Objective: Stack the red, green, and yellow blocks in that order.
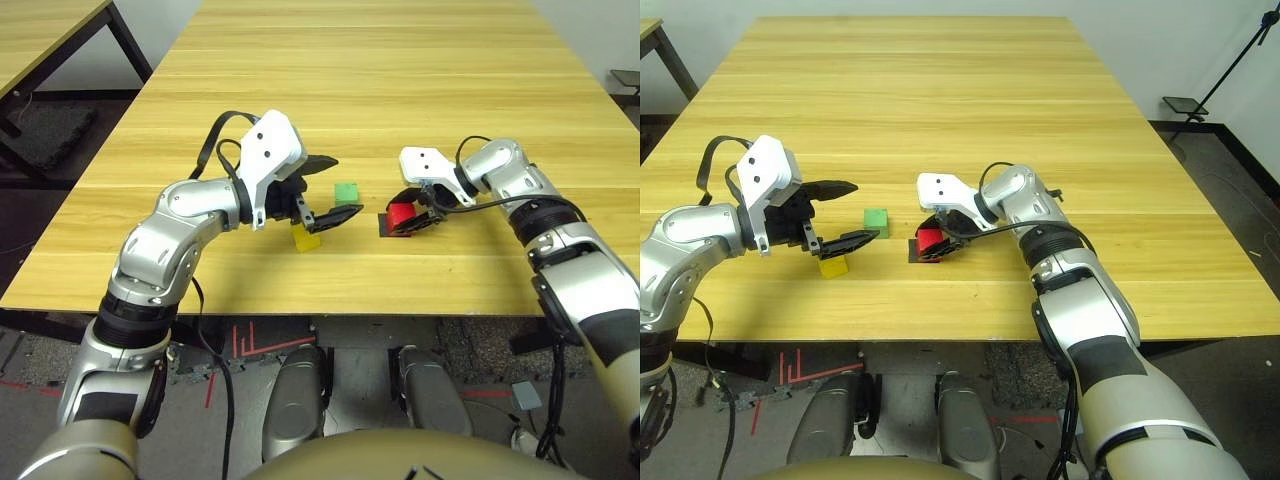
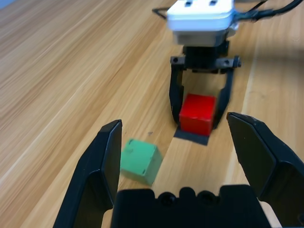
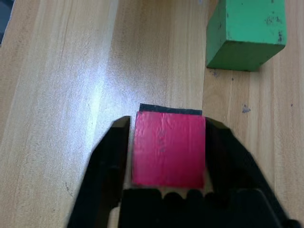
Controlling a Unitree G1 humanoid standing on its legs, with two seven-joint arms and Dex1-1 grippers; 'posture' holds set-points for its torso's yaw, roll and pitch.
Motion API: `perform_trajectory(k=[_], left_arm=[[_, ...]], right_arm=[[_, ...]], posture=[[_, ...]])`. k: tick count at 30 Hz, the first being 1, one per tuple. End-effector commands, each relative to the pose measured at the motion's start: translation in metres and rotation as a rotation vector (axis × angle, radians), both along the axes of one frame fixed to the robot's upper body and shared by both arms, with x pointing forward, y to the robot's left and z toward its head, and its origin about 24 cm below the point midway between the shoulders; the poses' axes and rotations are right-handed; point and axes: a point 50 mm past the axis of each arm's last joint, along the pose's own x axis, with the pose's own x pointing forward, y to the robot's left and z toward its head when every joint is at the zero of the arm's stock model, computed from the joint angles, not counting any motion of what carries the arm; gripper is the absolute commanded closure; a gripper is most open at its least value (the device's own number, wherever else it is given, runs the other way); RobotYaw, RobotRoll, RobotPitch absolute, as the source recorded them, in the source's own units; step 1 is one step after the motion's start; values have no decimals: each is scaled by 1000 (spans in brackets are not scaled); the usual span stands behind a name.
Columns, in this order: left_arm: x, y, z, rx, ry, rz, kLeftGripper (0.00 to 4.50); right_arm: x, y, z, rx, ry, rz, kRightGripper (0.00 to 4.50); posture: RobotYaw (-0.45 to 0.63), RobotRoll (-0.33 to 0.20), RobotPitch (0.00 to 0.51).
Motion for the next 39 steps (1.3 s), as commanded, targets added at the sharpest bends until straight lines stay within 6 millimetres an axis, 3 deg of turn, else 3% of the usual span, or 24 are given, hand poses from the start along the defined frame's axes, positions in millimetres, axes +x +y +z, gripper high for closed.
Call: perform_trajectory(k=[1,7,13,23,39], left_arm=[[13,-7,-2,53,-2,-57,0],[41,-16,-6,138,19,-147,0],[60,-15,-23,220,66,-200,0],[75,-8,-49,291,136,-202,0],[92,-8,-66,344,139,-108,0]], right_arm=[[4,-21,25,57,-54,-26,43],[-11,-64,57,187,-63,-96,13],[-49,-92,64,270,-18,-167,13],[-90,-100,56,400,15,-299,13],[-82,-98,48,450,-12,-345,13]], posture=[[330,-203,73],[253,-193,58],[167,-176,50],[90,-162,50],[91,-154,56]])
